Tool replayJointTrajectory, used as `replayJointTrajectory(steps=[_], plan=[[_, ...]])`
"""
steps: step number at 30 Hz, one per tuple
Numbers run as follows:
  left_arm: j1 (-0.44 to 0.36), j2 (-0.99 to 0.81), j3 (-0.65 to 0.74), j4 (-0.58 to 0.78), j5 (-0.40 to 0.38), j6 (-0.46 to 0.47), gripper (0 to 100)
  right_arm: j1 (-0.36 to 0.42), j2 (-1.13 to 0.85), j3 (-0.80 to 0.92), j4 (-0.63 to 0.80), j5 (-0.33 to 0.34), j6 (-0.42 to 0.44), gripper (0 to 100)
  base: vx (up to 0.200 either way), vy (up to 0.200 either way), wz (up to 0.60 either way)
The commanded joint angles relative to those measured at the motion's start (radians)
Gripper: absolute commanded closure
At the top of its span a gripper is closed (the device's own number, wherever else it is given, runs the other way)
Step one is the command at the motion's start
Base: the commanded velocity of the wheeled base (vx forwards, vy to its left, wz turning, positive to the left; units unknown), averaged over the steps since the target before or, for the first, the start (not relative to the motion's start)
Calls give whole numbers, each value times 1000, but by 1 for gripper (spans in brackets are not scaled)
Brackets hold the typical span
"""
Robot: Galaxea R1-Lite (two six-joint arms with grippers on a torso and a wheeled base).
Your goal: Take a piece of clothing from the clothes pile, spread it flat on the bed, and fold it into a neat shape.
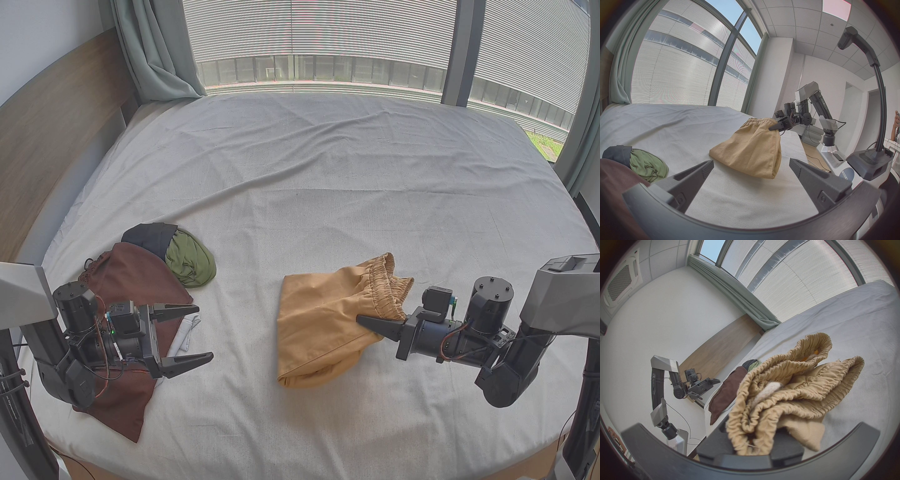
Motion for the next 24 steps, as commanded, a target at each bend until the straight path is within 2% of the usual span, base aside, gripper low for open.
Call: replayJointTrajectory(steps=[1,19,24], plan=[[0,-3,0,-1,0,0,0,-1,-16,-12,-1,17,-1,100,0,0,0],[0,-6,0,-1,0,0,0,0,-39,-102,2,21,26,100,0,0,0],[0,-6,0,-1,0,0,0,3,-39,-147,2,31,74,100,0,0,0]])
